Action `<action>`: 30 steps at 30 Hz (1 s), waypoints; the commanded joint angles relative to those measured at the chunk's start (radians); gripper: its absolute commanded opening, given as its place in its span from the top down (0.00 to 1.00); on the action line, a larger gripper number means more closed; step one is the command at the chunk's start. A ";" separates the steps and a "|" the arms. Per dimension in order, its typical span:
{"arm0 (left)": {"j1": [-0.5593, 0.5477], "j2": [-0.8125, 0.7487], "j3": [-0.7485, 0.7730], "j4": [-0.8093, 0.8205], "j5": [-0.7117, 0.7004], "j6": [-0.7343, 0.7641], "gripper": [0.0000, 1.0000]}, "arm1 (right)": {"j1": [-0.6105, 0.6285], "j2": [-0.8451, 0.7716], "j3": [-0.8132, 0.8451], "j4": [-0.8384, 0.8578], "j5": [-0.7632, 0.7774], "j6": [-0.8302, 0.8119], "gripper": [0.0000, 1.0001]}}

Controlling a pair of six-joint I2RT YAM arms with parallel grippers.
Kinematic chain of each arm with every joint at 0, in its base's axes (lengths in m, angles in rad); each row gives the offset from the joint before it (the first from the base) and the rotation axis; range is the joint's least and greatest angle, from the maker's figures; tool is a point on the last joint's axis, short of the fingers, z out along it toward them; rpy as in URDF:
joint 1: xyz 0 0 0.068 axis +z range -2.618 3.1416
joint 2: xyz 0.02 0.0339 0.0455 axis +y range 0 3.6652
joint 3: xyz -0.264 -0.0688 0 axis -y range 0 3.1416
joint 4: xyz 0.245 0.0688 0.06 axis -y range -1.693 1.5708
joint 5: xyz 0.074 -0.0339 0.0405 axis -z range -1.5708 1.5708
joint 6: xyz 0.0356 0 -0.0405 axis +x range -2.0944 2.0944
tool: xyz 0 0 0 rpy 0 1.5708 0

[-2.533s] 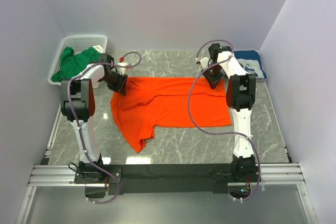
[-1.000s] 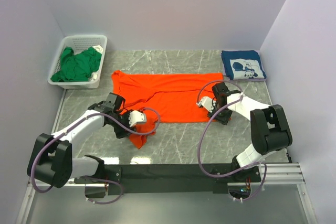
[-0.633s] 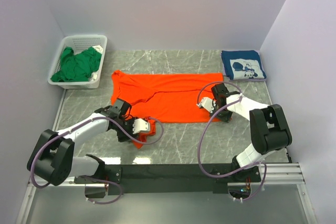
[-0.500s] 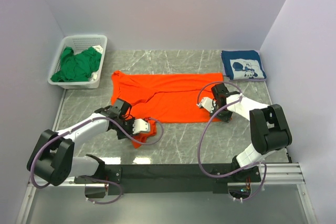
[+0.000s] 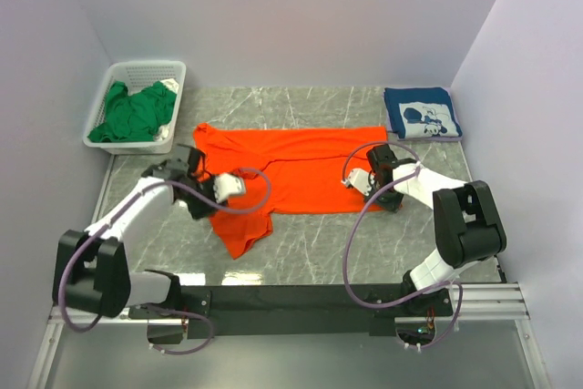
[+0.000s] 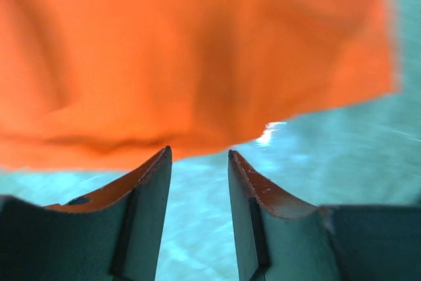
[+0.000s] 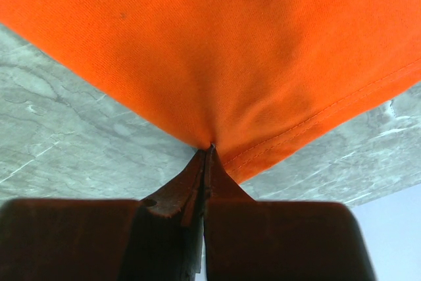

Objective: Fold and stack the t-shirts
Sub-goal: Fold the tshirt

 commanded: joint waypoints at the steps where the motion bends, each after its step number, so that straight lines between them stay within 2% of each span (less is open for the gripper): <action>1: 0.079 0.071 0.083 -0.007 0.055 0.035 0.55 | -0.011 0.020 0.031 0.023 -0.006 -0.013 1.00; 8: 0.085 0.146 0.106 0.014 0.110 0.035 0.54 | -0.014 0.043 0.058 0.015 -0.001 -0.012 1.00; 13: 0.082 0.154 0.065 0.013 0.124 0.049 0.52 | -0.019 0.057 0.061 0.013 -0.004 -0.009 1.00; 23: 0.062 0.194 -0.058 0.086 0.026 0.095 0.53 | -0.022 0.069 0.072 0.007 -0.006 -0.013 1.00; 25: 0.062 0.204 -0.087 0.102 0.009 0.100 0.59 | -0.022 0.069 0.071 0.003 -0.005 -0.012 1.00; 28: 0.062 0.188 -0.107 0.094 0.012 0.104 0.80 | -0.023 0.064 0.060 0.000 -0.001 -0.015 1.00; 30: 0.062 0.146 -0.115 0.067 0.024 0.103 0.88 | -0.027 0.049 0.054 -0.010 -0.004 -0.018 1.00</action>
